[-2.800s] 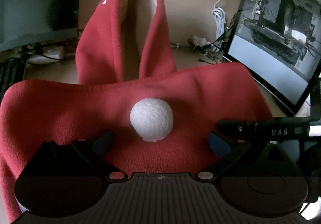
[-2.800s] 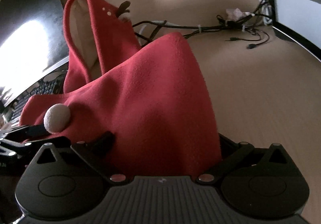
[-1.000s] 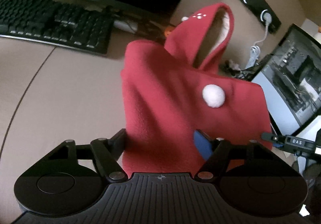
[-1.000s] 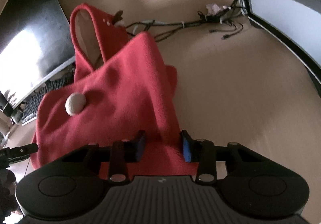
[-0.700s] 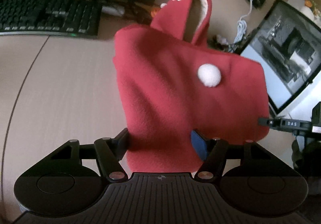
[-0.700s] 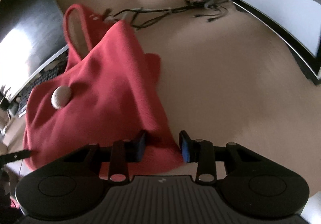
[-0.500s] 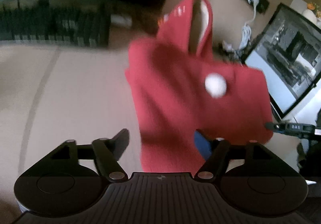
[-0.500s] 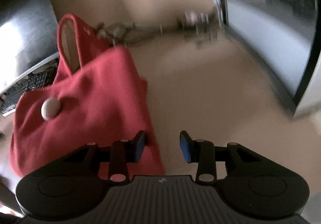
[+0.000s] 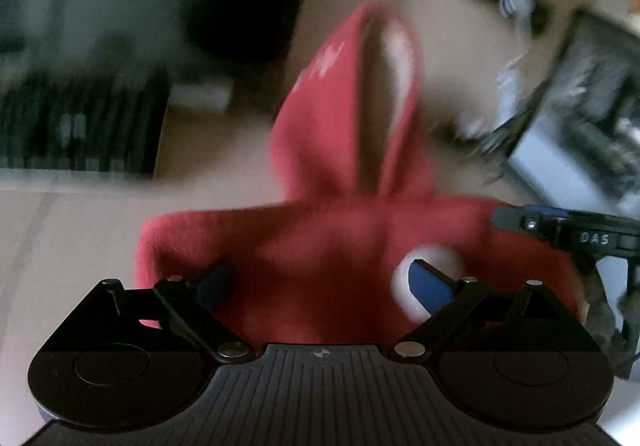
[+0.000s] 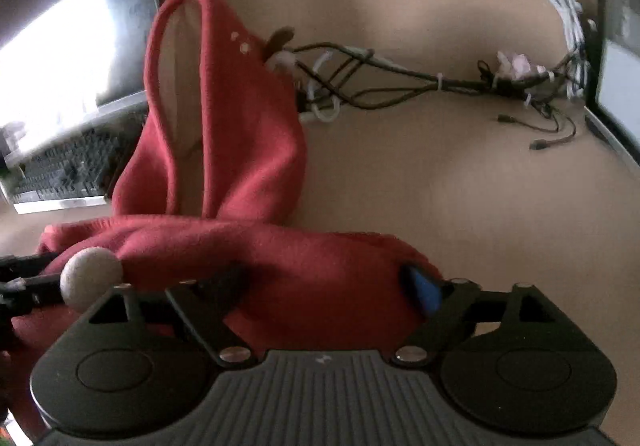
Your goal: Fold clothes
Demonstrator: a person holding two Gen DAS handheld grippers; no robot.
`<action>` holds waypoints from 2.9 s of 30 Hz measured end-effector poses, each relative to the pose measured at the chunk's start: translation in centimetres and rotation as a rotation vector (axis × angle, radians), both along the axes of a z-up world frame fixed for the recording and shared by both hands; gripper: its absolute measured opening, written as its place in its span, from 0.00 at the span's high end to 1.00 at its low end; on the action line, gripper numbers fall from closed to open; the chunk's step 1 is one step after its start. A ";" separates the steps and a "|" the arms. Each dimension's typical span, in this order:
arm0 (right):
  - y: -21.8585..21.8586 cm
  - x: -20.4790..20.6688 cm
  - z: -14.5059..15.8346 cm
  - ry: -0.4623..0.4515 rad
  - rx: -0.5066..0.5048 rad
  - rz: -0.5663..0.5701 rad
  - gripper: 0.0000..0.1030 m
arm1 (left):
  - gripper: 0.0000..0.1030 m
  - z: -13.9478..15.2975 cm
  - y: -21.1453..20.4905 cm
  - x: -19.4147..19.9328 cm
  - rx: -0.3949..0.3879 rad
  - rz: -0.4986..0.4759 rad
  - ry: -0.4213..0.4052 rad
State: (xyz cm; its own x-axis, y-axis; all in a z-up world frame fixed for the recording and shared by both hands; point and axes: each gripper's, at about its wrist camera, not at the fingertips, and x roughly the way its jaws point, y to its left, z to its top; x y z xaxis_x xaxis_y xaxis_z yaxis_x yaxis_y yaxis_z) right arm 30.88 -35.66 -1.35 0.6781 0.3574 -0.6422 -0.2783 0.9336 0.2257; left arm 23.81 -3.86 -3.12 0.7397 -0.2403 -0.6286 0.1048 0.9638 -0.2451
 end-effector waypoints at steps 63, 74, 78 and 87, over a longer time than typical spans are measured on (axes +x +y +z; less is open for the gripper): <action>-2.3 -3.8 7.0 -0.211 -0.517 -0.140 0.08 | 0.01 0.8 -1.6 -8.4 0.151 -0.254 0.107; -6.2 -10.2 12.5 -0.321 -0.559 -0.356 0.08 | 0.01 1.2 -7.5 -3.9 0.173 -0.473 -0.040; -7.0 -11.7 14.5 -0.385 -0.537 -0.339 0.08 | 0.01 4.7 -11.4 -5.3 0.211 -0.603 -0.243; -11.5 -12.4 15.0 -0.361 -0.370 -0.252 0.08 | 0.01 6.2 -23.7 -4.5 0.409 -0.810 -0.467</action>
State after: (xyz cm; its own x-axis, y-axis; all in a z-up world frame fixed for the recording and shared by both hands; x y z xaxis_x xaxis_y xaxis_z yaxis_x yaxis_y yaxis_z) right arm 18.49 -47.19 13.61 0.9129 -0.0481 -0.4054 -0.0357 0.9798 -0.1966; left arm 19.32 -27.53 3.09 0.6421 -0.6093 -0.4654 0.7637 0.5611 0.3191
